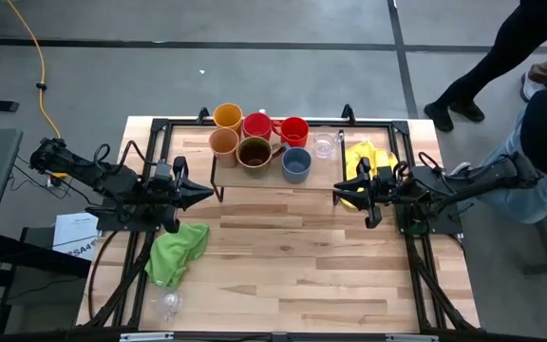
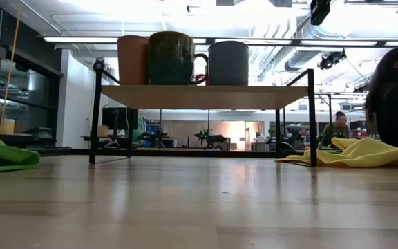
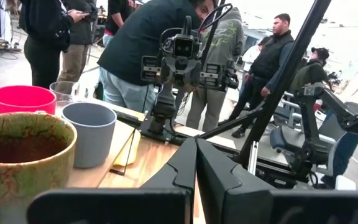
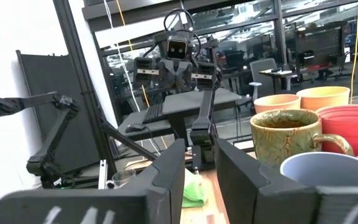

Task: Stack small to large cups/mugs on shelf
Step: Put the transparent mug on the shelf

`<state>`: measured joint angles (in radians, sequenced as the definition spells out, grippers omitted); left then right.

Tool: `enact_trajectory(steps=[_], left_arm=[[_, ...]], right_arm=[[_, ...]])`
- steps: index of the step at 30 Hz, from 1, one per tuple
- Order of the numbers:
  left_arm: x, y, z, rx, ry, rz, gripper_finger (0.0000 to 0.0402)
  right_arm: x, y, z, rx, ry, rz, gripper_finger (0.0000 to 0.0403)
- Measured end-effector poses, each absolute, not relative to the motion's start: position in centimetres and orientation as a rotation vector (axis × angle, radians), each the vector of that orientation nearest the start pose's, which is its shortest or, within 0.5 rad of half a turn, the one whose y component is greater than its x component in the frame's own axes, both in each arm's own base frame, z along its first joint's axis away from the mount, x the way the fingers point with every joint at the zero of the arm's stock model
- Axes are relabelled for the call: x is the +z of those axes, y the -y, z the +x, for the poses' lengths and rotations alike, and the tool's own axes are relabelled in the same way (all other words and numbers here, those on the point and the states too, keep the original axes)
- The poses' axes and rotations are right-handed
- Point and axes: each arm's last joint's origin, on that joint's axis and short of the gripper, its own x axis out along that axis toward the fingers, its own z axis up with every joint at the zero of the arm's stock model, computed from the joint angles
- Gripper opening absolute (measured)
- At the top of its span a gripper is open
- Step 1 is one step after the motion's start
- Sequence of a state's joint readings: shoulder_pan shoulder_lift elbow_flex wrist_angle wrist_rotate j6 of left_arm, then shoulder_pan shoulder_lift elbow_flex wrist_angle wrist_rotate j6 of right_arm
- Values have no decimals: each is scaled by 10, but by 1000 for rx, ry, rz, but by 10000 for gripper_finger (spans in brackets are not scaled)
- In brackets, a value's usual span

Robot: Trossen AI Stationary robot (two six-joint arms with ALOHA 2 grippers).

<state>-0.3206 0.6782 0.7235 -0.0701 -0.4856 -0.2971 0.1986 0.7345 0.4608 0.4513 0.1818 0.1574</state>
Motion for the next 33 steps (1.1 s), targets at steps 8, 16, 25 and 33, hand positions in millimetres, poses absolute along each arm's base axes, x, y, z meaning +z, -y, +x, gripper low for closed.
enact_trajectory(steps=[8, 16, 25, 33], left_arm=[[338, 38, 157, 177, -36, -398, 54], [350, 60, 201, 90, -466, -360, 196], [341, 122, 209, 75, -1192, -146, 240], [297, 196, 171, 52, -1440, -100, 241]], right_arm=[[289, -29, 169, 33, 173, 215, 81], [289, -29, 168, 62, 172, 240, 81], [289, -29, 168, 64, 171, 232, 81], [288, -29, 168, 63, 163, 231, 81]])
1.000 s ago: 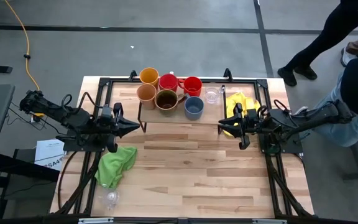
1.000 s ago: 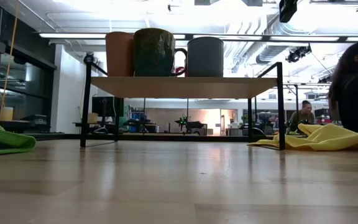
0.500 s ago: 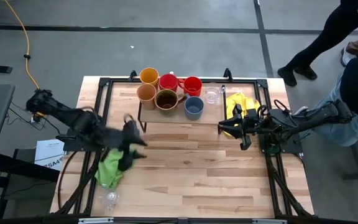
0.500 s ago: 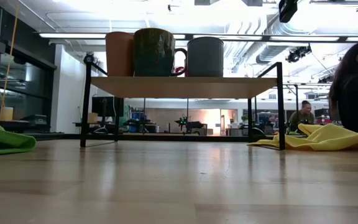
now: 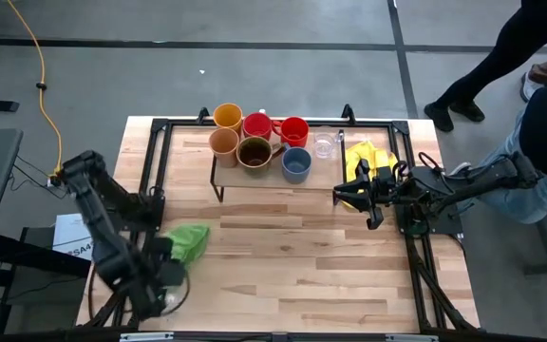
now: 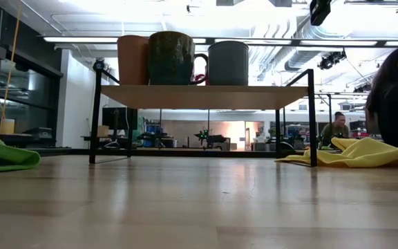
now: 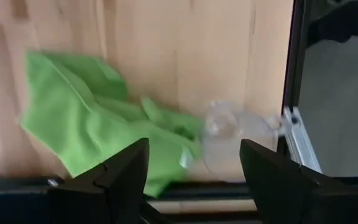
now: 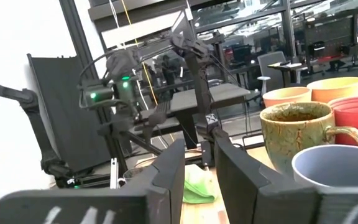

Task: Stack small to large cups/mugs on shelf
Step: Put the transparent mug on the shelf

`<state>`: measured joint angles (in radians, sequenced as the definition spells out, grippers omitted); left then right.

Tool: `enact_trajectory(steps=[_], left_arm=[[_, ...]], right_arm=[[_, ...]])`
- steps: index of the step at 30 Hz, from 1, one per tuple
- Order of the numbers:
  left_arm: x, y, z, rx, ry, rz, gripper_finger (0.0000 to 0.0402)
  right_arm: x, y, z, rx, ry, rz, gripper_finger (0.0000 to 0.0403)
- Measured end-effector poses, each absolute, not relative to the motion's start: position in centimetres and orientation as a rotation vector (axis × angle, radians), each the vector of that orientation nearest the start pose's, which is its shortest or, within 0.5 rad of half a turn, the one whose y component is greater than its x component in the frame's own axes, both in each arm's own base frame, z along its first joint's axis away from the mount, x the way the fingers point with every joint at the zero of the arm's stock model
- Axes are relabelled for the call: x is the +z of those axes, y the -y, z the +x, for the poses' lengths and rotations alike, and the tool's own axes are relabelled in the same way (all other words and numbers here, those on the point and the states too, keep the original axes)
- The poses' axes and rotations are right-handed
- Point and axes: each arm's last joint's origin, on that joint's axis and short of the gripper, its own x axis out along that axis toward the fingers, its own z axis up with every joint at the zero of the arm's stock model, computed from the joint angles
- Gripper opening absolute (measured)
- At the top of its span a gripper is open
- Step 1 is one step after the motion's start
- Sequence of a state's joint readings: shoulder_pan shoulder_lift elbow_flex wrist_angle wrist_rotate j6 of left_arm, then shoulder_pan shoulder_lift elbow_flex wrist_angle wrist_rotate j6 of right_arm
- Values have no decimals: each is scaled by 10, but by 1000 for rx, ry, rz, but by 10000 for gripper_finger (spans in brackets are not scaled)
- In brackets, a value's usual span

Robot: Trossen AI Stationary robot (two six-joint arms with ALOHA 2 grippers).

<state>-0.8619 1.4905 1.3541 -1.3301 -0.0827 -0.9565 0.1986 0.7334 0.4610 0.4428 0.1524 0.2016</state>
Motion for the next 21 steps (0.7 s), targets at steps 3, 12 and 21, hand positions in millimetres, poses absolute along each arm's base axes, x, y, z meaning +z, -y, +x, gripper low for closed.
enact_trajectory(steps=[3, 12, 21], left_arm=[[286, 213, 156, 80, -1458, -110, 241], [242, 222, 138, 156, -1511, -169, 241], [207, 224, 137, 128, -1511, -294, 241]], right_arm=[[288, -29, 169, 62, 160, 230, 81], [288, -29, 169, 61, 156, 229, 81], [287, -29, 169, 59, 153, 228, 81]])
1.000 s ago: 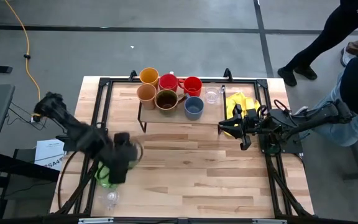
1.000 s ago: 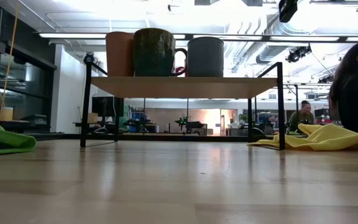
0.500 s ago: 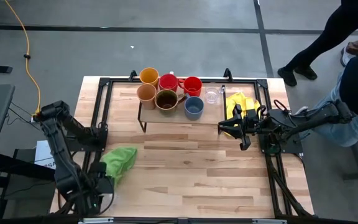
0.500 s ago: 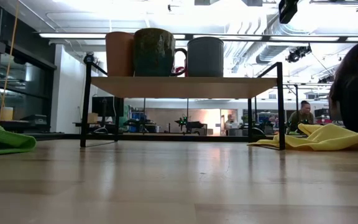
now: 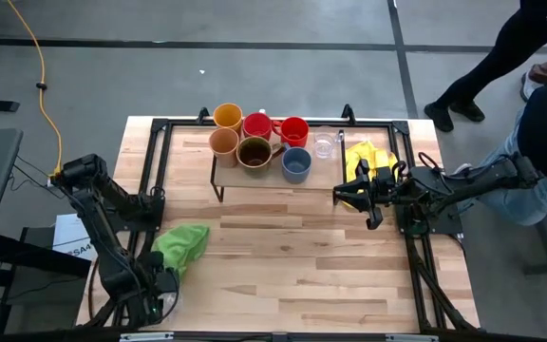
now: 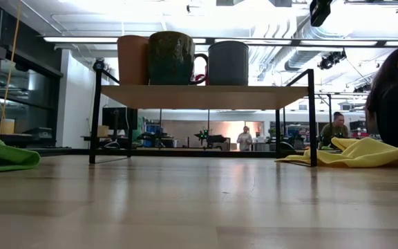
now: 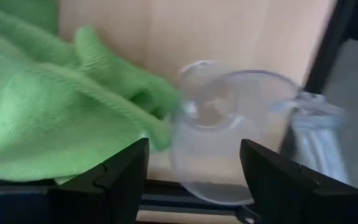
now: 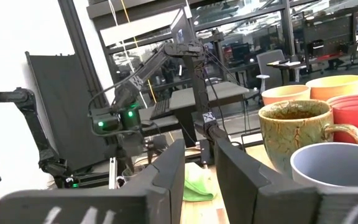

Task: Stack small to large cups/mugs on shelf
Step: Put the transparent mug on the shelf

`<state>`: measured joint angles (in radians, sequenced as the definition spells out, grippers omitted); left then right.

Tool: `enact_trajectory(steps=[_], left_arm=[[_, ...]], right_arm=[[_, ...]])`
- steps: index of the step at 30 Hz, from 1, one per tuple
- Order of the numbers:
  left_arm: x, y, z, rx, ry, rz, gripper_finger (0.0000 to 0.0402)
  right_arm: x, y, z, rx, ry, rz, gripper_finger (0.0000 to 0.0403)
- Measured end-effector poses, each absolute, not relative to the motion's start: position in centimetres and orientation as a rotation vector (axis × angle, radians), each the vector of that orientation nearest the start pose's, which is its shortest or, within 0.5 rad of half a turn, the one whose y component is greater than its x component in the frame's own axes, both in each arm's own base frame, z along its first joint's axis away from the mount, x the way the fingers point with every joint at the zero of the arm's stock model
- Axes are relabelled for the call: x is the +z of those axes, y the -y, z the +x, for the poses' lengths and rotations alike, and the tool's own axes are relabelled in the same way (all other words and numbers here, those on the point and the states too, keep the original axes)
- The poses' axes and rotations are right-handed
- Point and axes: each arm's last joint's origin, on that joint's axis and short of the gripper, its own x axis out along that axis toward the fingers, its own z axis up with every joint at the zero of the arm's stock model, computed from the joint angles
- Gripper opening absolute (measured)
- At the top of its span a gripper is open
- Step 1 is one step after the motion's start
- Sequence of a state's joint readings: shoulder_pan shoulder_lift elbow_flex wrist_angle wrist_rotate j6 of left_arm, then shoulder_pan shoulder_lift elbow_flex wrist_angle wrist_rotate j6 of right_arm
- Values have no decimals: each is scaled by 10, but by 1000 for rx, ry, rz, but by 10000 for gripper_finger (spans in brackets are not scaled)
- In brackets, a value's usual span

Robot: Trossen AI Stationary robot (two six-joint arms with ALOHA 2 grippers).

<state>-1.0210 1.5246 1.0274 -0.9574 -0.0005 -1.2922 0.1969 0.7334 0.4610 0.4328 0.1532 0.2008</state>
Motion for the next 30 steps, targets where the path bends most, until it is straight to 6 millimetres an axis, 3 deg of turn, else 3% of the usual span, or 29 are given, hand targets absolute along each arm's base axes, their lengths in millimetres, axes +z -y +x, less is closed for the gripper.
enact_trajectory(steps=[10, 14, 21, 30], left_arm=[[192, 215, 132, 218, -1532, -285, 222], [192, 215, 132, 223, -1515, -279, 161], [193, 218, 134, 198, -1499, -303, 12], [218, 221, 139, 209, -1419, -288, 6]], right_arm=[[287, -29, 169, 58, 153, 228, 81], [287, -29, 169, 58, 153, 230, 81], [287, -29, 169, 58, 153, 230, 81], [287, -29, 169, 58, 153, 229, 81]])
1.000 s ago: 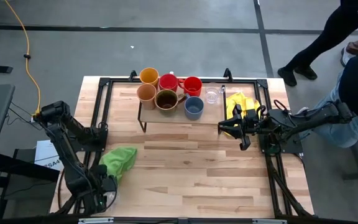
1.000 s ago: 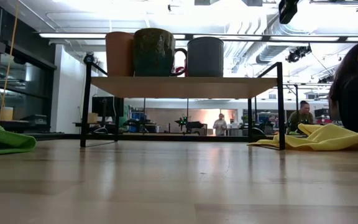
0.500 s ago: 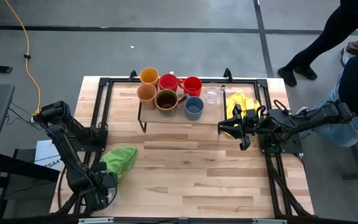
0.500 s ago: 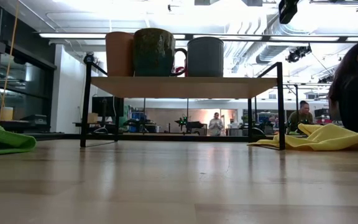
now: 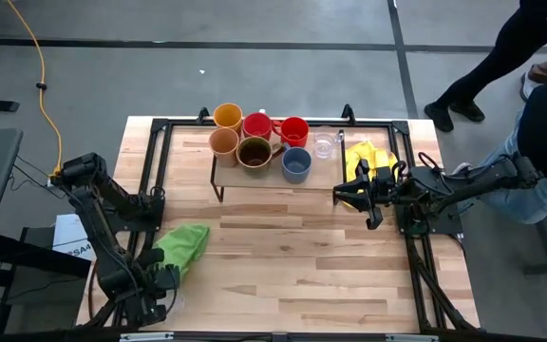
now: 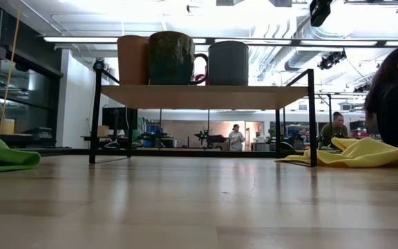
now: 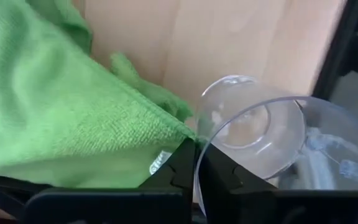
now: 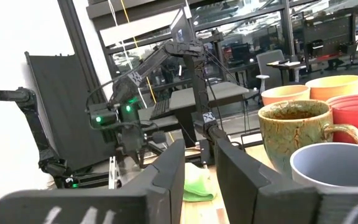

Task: Stack small to large cups/mugs on shelf
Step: Put the transparent mug on the shelf

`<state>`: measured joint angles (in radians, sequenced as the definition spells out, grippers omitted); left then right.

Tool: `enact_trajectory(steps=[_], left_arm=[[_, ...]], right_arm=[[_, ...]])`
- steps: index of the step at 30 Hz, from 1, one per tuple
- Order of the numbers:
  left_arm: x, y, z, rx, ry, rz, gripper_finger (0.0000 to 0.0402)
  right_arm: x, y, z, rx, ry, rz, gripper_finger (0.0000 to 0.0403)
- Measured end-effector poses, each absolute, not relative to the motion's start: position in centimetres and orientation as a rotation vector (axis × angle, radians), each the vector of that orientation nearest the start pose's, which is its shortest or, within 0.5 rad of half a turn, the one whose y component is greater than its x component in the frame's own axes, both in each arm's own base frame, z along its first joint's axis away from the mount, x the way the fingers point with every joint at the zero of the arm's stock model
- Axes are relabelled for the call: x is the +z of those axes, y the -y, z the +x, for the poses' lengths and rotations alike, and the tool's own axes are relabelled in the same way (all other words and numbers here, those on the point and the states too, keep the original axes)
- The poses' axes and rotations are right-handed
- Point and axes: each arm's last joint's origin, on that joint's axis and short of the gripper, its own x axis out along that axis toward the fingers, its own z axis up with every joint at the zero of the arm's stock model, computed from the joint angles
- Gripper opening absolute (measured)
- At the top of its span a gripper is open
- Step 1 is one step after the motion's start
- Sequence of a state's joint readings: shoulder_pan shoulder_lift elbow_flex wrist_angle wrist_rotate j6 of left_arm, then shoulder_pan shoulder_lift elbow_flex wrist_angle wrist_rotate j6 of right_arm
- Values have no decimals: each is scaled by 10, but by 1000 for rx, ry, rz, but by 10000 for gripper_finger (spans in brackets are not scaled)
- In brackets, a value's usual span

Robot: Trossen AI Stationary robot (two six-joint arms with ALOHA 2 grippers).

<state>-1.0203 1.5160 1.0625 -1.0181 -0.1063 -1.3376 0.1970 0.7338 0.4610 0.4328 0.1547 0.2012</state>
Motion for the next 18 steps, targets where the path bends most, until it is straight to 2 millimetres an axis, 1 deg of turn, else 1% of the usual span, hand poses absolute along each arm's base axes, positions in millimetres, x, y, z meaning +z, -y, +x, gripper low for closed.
enact_trajectory(steps=[4, 6, 10, 13, 18], left_arm=[[243, 220, 146, 167, -1367, -325, 3], [257, 214, 152, 148, -1320, -343, 2], [283, 196, 173, 137, -1171, -350, 1], [291, 177, 190, 151, -1114, -310, 1], [292, 152, 217, 142, -1063, -230, 1]], right_arm=[[287, -29, 169, 58, 152, 228, 81], [287, -29, 169, 51, 151, 229, 81], [287, -29, 169, 38, 152, 230, 81], [287, -29, 169, 38, 152, 231, 81], [287, -29, 169, 38, 152, 231, 81]])
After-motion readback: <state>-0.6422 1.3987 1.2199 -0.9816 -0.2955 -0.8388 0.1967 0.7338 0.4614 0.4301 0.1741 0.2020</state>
